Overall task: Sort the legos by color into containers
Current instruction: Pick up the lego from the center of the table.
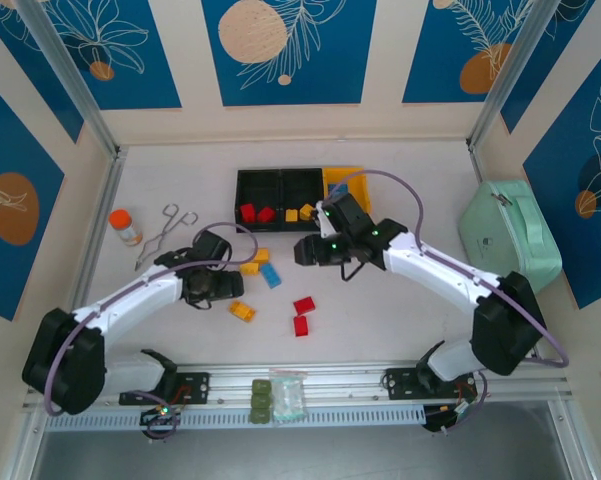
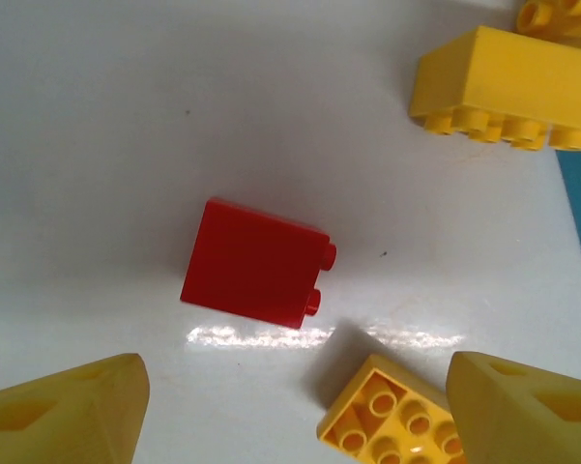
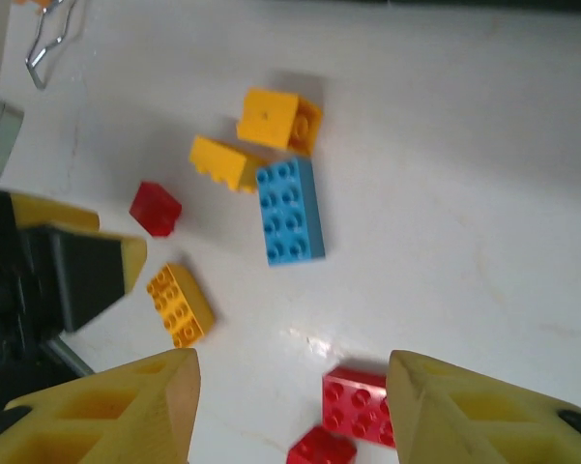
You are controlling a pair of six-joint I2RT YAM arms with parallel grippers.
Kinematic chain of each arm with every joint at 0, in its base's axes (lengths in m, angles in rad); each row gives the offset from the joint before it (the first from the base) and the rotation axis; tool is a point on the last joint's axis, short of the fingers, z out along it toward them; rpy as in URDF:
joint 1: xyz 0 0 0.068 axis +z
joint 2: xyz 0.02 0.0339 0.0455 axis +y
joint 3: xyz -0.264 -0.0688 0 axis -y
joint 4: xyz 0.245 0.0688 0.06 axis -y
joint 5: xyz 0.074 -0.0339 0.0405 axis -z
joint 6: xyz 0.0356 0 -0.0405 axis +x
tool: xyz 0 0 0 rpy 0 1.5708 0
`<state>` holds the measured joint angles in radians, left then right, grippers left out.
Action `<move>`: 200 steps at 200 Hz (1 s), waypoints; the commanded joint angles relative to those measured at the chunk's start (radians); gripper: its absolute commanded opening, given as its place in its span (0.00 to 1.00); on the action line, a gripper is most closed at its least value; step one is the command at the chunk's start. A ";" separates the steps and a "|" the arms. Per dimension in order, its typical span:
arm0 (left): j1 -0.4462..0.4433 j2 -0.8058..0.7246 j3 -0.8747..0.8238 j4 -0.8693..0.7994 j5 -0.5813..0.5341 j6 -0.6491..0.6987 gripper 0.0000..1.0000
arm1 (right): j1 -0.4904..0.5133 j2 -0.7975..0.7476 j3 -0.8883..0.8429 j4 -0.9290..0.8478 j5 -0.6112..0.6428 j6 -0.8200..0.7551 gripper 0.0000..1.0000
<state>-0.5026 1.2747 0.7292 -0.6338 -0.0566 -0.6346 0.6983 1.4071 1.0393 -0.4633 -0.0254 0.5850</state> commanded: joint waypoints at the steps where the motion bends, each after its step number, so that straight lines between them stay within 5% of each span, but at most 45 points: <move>1: 0.014 0.059 0.046 0.000 -0.005 0.064 0.81 | 0.010 -0.091 -0.069 0.025 -0.039 0.026 0.54; 75: 0.036 0.239 0.090 0.034 -0.067 0.113 0.78 | 0.012 -0.199 -0.189 0.029 -0.040 0.078 0.53; 164: 0.038 0.244 0.097 0.030 -0.045 0.134 0.38 | 0.016 -0.168 -0.189 0.054 -0.037 0.094 0.52; 200: 0.038 0.215 0.151 0.000 -0.034 0.141 0.37 | 0.019 -0.168 -0.186 0.057 -0.033 0.095 0.52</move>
<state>-0.4740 1.5253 0.8207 -0.5957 -0.0986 -0.5137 0.7078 1.2392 0.8539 -0.4149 -0.0387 0.6666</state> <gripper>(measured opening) 0.397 0.525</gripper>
